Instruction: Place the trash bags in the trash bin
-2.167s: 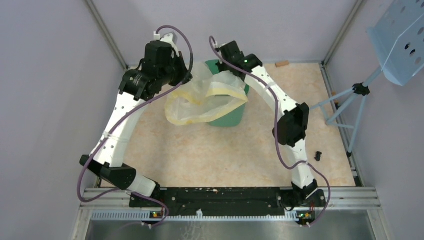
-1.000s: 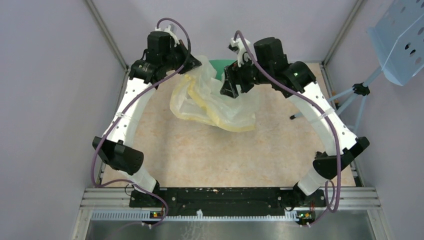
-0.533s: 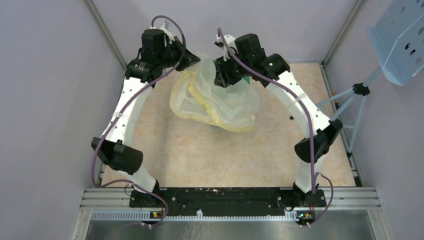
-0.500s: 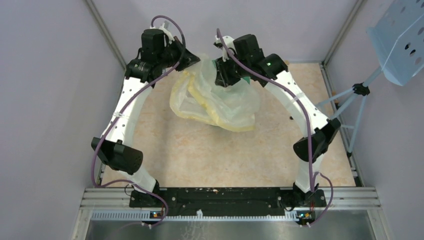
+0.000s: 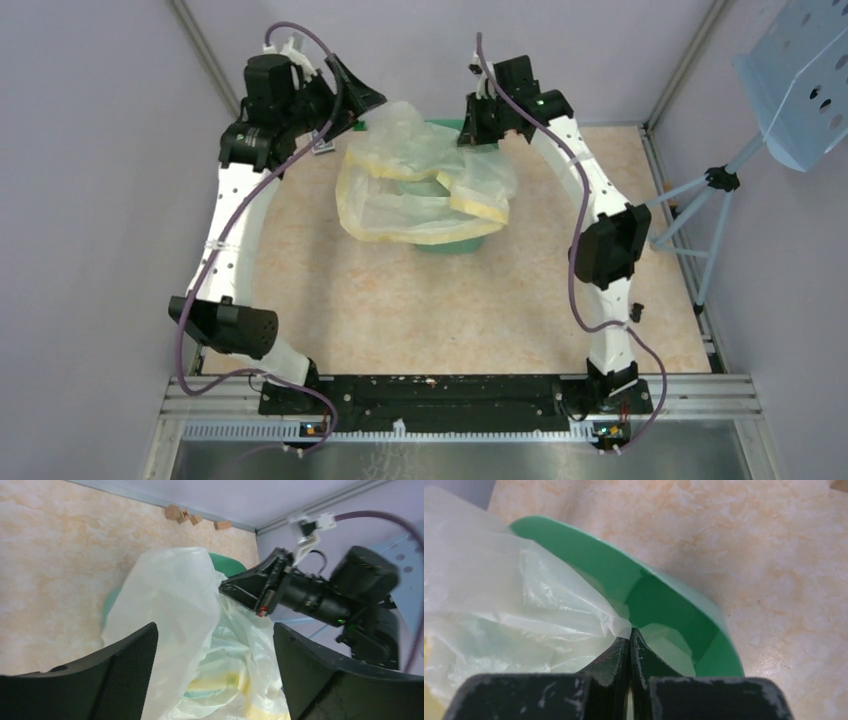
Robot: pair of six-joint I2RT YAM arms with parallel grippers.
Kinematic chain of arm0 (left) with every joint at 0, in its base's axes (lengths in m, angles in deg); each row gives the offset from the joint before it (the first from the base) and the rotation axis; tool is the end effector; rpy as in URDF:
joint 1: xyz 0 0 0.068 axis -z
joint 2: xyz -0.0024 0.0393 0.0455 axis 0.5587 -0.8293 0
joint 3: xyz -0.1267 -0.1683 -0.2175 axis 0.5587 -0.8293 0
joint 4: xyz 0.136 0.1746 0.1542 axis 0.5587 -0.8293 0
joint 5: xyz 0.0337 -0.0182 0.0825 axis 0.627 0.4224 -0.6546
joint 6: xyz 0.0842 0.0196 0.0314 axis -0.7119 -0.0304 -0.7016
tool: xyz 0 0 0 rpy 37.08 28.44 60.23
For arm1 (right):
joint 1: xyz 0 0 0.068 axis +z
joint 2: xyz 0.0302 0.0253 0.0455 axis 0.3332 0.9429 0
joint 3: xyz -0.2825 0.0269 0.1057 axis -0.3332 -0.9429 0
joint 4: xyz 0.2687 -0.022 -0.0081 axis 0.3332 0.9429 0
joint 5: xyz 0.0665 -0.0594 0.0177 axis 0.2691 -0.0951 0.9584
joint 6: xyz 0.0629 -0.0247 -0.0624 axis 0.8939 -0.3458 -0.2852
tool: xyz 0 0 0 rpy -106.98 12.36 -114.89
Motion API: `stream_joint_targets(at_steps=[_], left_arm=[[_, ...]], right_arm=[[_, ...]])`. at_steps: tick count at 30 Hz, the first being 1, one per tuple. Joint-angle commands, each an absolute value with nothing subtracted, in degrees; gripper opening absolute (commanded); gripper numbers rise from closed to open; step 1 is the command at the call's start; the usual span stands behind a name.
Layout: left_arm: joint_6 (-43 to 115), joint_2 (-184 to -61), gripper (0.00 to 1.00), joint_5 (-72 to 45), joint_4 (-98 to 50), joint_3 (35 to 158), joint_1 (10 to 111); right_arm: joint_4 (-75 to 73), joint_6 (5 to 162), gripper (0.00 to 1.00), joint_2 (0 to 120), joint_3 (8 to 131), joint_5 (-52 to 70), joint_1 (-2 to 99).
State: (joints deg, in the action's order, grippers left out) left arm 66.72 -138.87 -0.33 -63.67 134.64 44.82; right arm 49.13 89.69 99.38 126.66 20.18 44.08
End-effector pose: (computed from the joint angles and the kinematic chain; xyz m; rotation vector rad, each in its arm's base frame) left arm 0.3781 -0.1033 0.4980 -0.2704 1.9794 -0.9676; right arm 0.4653 0.2422 0.3855 -0.4104 2.2617 0.7121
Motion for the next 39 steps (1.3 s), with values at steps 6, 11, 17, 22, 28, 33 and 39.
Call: stream_joint_targets(at_steps=[6, 11, 17, 22, 28, 33, 39], left_arm=[[58.58, -127.97, 0.95, -4.46, -73.06, 135.86, 34.91], [54.62, -120.84, 0.95, -1.71, -73.63, 124.86, 34.69], [48.07, -111.69, 0.99, 5.34, -69.85, 114.48, 34.71], [44.81, -107.74, 0.99, 4.48, -65.57, 111.02, 34.85], [42.07, -106.25, 0.99, 3.41, -61.91, 107.94, 37.1], [36.87, -108.31, 0.99, 0.8, -62.83, 108.91, 43.85], [28.14, -113.59, 0.99, -17.26, -67.62, 112.81, 56.46]], right_arm=[[48.67, 90.04, 0.0, 106.23, 129.17, 20.95, 44.78], [49.52, 89.64, 0.01, 107.25, 130.68, 21.4, 44.81], [49.13, 90.27, 0.06, 104.67, 130.86, 21.81, 44.84], [49.56, 90.65, 0.07, 103.22, 130.9, 21.64, 44.86], [50.29, 90.91, 0.08, 102.82, 130.99, 22.21, 44.86], [50.65, 91.44, 0.08, 102.89, 130.84, 22.74, 44.85], [50.27, 91.81, 0.08, 102.95, 131.11, 23.19, 44.87]])
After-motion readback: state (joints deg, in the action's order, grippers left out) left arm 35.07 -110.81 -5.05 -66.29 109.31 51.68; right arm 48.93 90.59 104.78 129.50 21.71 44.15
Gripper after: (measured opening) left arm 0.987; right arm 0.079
